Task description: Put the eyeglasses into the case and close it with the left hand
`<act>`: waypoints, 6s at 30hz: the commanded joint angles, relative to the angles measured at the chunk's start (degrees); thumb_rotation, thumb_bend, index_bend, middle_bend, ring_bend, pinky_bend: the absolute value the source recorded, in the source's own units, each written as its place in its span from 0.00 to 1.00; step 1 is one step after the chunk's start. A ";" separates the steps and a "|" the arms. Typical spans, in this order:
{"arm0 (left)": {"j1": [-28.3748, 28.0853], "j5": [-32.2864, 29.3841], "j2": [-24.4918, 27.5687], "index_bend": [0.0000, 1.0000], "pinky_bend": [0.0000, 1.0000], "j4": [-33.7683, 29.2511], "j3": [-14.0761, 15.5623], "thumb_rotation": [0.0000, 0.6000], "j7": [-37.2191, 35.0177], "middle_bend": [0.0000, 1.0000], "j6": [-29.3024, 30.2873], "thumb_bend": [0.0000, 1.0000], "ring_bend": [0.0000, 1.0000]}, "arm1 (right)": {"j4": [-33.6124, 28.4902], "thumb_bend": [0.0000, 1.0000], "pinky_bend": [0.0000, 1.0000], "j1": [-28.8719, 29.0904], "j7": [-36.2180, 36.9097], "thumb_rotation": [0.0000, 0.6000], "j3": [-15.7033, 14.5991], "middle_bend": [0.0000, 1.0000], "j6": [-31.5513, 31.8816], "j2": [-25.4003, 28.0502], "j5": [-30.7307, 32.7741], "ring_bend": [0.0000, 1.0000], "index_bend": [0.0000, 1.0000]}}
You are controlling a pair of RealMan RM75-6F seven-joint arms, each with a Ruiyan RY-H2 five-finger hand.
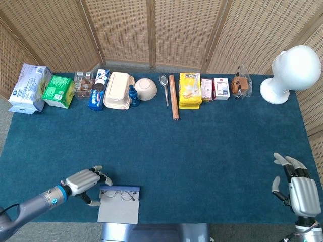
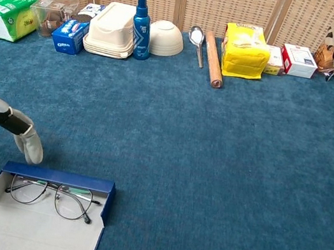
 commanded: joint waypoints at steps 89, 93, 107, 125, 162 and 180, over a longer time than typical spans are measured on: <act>21.68 14.57 -6.07 0.14 0.00 2.50 3.86 0.78 21.55 0.12 38.55 0.20 0.04 | 0.87 0.69 0.20 3.80 -0.32 0.84 1.13 0.29 -3.60 -0.85 -2.42 0.17 0.11; 25.00 16.16 -6.21 0.13 0.00 3.43 5.17 0.78 24.30 0.09 41.55 0.20 0.02 | 1.17 0.66 0.19 4.90 -0.82 0.84 1.86 0.28 -4.35 -1.49 -2.15 0.15 0.10; 38.49 20.67 -10.61 0.08 0.00 13.72 9.01 0.80 37.01 0.03 50.38 0.20 0.00 | 3.92 0.65 0.16 12.06 1.01 0.84 4.86 0.26 -9.74 -3.37 -3.18 0.12 0.07; 44.24 27.78 -21.59 0.05 0.00 32.32 6.92 0.83 45.68 0.00 53.18 0.20 0.00 | 6.57 0.65 0.16 16.30 7.63 0.84 4.05 0.25 -10.32 -3.90 -5.79 0.11 0.05; 41.48 33.15 -20.90 0.00 0.00 36.34 6.32 0.80 52.81 0.00 50.39 0.22 0.00 | 5.23 0.66 0.16 17.04 13.48 0.84 0.99 0.25 -5.78 -1.90 -9.76 0.11 0.03; 41.64 34.14 -25.06 0.00 0.00 40.94 5.39 0.80 55.73 0.00 50.00 0.22 0.00 | 4.75 0.66 0.15 16.76 14.61 0.84 -0.59 0.25 -4.17 -1.29 -11.40 0.11 0.02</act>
